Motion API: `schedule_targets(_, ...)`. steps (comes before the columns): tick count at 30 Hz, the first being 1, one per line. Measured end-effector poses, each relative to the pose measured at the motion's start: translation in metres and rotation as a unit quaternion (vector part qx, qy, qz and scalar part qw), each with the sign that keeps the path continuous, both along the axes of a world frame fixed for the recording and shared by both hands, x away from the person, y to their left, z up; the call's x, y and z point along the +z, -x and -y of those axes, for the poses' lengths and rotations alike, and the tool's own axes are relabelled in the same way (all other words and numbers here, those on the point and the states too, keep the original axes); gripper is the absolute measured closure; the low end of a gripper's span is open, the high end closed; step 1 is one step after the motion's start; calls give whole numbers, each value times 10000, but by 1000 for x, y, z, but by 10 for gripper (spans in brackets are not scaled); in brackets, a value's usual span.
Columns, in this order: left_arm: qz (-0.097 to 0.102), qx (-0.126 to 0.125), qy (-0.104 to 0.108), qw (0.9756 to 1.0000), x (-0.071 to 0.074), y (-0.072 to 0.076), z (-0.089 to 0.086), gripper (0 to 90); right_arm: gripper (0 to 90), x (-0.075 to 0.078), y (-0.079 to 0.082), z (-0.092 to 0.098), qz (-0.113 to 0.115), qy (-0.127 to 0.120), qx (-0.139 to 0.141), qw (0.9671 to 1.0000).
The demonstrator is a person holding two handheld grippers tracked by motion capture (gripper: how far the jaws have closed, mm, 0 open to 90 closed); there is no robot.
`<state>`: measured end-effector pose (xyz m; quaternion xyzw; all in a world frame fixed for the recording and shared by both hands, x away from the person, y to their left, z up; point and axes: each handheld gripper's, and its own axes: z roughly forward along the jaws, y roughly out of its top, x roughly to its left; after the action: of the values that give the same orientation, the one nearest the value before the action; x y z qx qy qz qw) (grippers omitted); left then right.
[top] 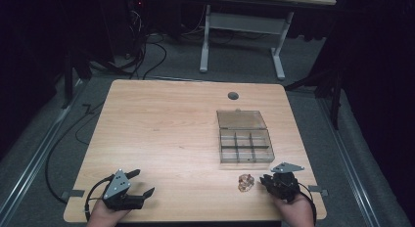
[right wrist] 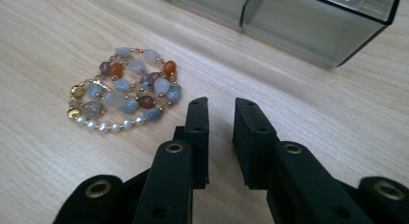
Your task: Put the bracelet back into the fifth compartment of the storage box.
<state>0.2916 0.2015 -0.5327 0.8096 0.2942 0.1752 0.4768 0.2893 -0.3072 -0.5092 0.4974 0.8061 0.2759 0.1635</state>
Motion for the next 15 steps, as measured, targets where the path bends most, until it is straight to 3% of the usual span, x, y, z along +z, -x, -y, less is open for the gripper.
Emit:
schedule_targets(5,13,-22,-3,10000,0,0,0,181,739,4,-3,-1,-245,13,22,9997)
schedule_targets(15,8,-62,-13,10000,0,1,0,181,691,17,-13,-12,-797,328,163,9961)
